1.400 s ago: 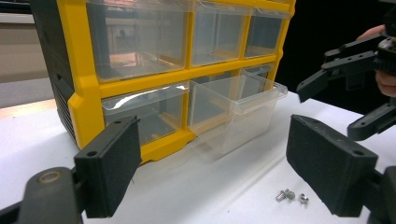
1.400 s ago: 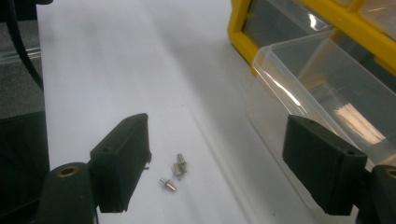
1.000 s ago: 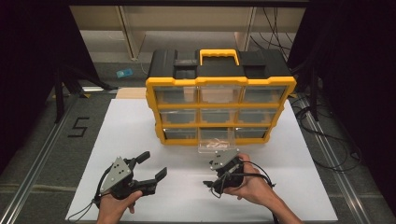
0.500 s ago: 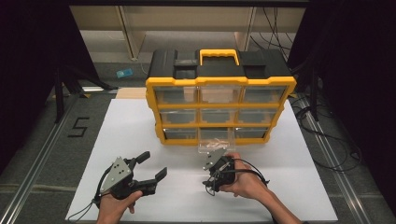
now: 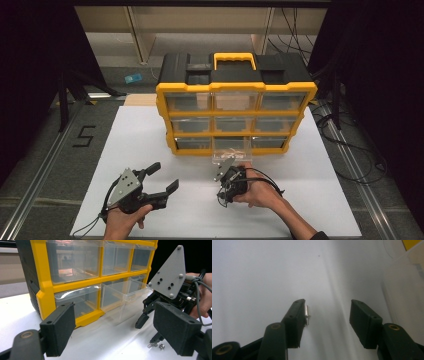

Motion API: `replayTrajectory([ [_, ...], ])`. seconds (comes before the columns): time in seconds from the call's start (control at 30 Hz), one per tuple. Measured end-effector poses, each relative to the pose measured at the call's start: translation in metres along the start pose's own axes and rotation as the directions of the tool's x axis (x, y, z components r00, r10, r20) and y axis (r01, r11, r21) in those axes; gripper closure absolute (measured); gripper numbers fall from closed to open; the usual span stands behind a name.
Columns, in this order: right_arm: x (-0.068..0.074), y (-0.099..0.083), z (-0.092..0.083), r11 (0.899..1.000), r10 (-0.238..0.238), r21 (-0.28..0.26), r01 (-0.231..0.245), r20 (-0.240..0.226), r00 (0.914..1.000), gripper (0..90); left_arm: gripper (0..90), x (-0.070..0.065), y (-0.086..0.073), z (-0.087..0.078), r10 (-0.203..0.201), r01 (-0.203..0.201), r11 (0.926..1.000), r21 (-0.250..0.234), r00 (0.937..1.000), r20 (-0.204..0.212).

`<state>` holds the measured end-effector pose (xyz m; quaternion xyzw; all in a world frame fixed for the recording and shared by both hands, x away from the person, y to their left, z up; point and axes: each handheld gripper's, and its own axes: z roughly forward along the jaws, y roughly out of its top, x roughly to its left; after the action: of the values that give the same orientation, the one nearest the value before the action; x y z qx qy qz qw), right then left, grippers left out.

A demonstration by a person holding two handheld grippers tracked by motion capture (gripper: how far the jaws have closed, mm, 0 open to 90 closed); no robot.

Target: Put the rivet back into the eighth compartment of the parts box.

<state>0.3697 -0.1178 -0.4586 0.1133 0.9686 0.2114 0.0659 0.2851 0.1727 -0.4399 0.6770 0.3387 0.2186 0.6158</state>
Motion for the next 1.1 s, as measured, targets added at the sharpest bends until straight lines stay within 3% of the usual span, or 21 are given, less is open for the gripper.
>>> replayTrajectory([
  [0.4,0.0013,0.0032,0.0037,1.0,-0.008,0.017,0.009,-0.042,0.9991,55.1,18.0,0.0003,-0.0004,0.0008,-0.002,0.002,1.0,-0.008,1.0,0.005],
  [0.43,0.0019,0.004,0.0044,0.999,-0.015,0.029,0.016,-0.041,0.999,58.6,18.0,0.0003,-0.0004,0.0008,-0.002,0.002,1.0,-0.008,1.0,0.006],
  [0.47,0.0039,0.004,0.0044,0.998,0.023,0.065,-0.02,-0.045,0.9987,60.1,18.0,0.0003,-0.0004,0.0008,-0.002,0.003,1.0,-0.008,1.0,0.006],
  [0.7,0.0026,0.0047,0.0074,0.996,0.003,0.088,0.003,-0.07,0.9975,69.2,18.0,0.0003,-0.0003,0.0004,-0.002,0.002,1.0,-0.001,1.0,0.002],
  [0.77,0.0029,0.0063,0.007,0.995,0.007,0.104,0.001,-0.08,0.9967,74.8,18.0,0.0003,-0.0002,0.0002,-0.002,0.002,1.0,0.002,1.0,0.0],
  [0.8,0.0049,0.0071,0.0074,0.994,0.047,0.098,-0.037,-0.096,0.9943,77.6,18.0,0.0005,-0.0005,0.0008,-0.003,0.003,1.0,-0.006,1.0,0.005],
  [0.87,0.0021,0.007,0.0068,0.993,0.046,0.117,-0.034,-0.099,0.994,82.0,18.0,0.0005,-0.0004,0.0007,-0.003,0.003,1.0,-0.005,1.0,0.005],
  [1.1,0.0022,0.0077,0.0076,0.992,0.046,0.118,-0.035,-0.089,0.995,82.9,18.0,0.0007,-0.0001,0.0001,-0.002,0.002,1.0,0.001,1.0,0.001],
])
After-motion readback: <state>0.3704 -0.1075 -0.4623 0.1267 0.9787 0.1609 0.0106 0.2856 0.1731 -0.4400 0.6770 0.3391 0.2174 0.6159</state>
